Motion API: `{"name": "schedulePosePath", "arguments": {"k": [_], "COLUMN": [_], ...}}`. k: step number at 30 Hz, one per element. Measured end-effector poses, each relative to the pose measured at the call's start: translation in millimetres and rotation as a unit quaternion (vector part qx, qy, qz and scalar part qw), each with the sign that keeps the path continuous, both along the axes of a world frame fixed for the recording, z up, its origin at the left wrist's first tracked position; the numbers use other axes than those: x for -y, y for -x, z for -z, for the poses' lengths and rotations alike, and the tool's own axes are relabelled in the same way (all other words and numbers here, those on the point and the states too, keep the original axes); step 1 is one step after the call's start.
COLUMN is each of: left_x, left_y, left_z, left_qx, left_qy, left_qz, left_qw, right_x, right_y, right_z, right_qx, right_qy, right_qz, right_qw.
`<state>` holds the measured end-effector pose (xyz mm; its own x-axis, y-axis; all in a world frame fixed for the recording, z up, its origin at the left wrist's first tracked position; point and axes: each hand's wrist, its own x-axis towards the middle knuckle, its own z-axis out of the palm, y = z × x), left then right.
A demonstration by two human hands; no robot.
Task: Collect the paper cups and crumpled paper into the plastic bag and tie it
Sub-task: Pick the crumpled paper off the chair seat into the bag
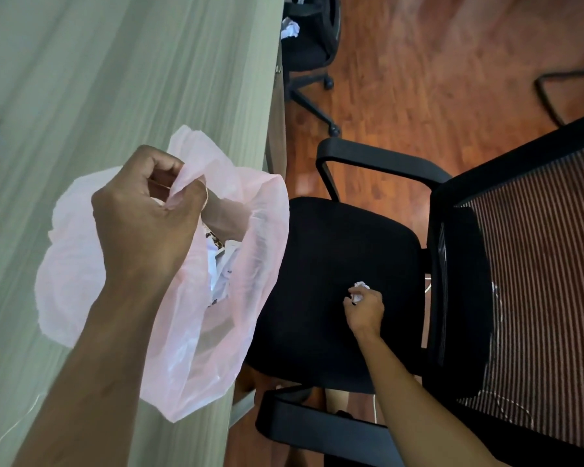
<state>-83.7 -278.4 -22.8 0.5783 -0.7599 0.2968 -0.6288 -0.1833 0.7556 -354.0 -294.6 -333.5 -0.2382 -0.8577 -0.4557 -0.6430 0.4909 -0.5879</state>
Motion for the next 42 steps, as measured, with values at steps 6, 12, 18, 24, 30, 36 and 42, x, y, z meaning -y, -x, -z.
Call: {"name": "schedulePosePath", "arguments": {"k": [6,12,18,24,30,36,42], "left_x": [-10,-27,-40,-44,-45,-43,-42], "left_y": [-13,-38,-64,-77,-81,-73,-59], "left_z": [-19,-49,-77,-88,-92,-91,-91], "left_qx": [-0.021,0.000,0.031,0.039,0.027,0.027,0.054], "left_qy": [0.005,0.003,-0.003,0.013,-0.027,-0.077,-0.118], "left_qz": [-0.028,-0.060,-0.084,-0.090,-0.074,-0.041,-0.024], "left_qw": [0.999,0.998,0.996,0.995,0.997,0.996,0.991], "right_x": [3,1,-26,-19,-22,-20,-19], "right_y": [-38,-73,-105,-178,-166,-145,-118], "right_z": [-82,-206,-313,-304,-318,-323,-324], "right_qx": [0.097,0.210,0.344,0.207,0.179,0.143,0.137], "right_qy": [0.121,0.161,0.167,0.122,0.146,0.163,0.173], "right_qz": [0.001,-0.009,-0.166,-0.387,-0.349,-0.305,-0.281], "right_qw": [0.988,0.964,0.909,0.890,0.908,0.928,0.934]}}
